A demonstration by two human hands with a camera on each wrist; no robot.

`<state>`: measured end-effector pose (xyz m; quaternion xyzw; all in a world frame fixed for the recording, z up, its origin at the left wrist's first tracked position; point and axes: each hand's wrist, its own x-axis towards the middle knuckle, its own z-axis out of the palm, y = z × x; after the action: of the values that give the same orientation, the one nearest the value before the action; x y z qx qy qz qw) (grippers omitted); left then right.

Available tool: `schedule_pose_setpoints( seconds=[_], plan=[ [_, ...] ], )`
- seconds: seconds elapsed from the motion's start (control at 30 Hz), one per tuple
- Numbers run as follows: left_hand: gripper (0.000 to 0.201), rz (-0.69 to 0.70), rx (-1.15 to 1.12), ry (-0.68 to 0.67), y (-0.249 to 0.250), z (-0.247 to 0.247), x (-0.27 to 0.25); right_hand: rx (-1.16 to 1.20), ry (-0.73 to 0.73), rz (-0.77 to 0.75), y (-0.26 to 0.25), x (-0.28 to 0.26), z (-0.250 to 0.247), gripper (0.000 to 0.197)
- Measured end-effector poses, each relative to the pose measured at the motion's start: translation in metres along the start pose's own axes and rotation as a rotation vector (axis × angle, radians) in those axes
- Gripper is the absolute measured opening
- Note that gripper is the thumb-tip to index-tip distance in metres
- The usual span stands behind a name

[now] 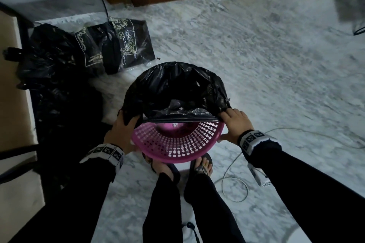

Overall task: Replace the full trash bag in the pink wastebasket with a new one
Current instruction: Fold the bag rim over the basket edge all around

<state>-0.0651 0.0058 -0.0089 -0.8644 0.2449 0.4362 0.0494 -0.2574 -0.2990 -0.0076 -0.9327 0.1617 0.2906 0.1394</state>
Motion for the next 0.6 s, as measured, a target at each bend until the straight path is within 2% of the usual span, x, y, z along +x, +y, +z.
schedule_pose_setpoints(
  seconds=[0.07, 0.13, 0.23, 0.3, 0.4, 0.47, 0.6],
  plan=[
    [0.09, 0.034, -0.015, 0.034, -0.002, 0.007, -0.003, 0.029, 0.063, -0.03, 0.003, -0.006, 0.007, 0.071],
    [0.071, 0.075, -0.054, 0.097, -0.006, 0.015, -0.009, 0.014, 0.145, -0.098, 0.006, -0.012, 0.015, 0.059],
    [0.056, 0.109, -0.179, 0.233, -0.01, 0.029, -0.017, 0.136, 0.269, -0.131, 0.004, -0.018, 0.031, 0.042],
    [0.05, 0.083, -0.245, 0.296, -0.01, 0.039, -0.02, 0.238, 0.317, -0.093, 0.002, -0.023, 0.042, 0.036],
    [0.051, 0.022, -0.329, 0.364, -0.009, 0.055, -0.025, 0.364, 0.339, -0.013, -0.001, -0.029, 0.053, 0.035],
    [0.057, -0.001, -0.343, 0.391, -0.008, 0.06, -0.028, 0.406, 0.377, -0.025, -0.003, -0.031, 0.056, 0.038],
    [0.076, 0.103, -0.117, 0.479, -0.004, 0.058, -0.036, 0.186, 0.493, -0.084, -0.006, -0.03, 0.059, 0.033]
  ],
)
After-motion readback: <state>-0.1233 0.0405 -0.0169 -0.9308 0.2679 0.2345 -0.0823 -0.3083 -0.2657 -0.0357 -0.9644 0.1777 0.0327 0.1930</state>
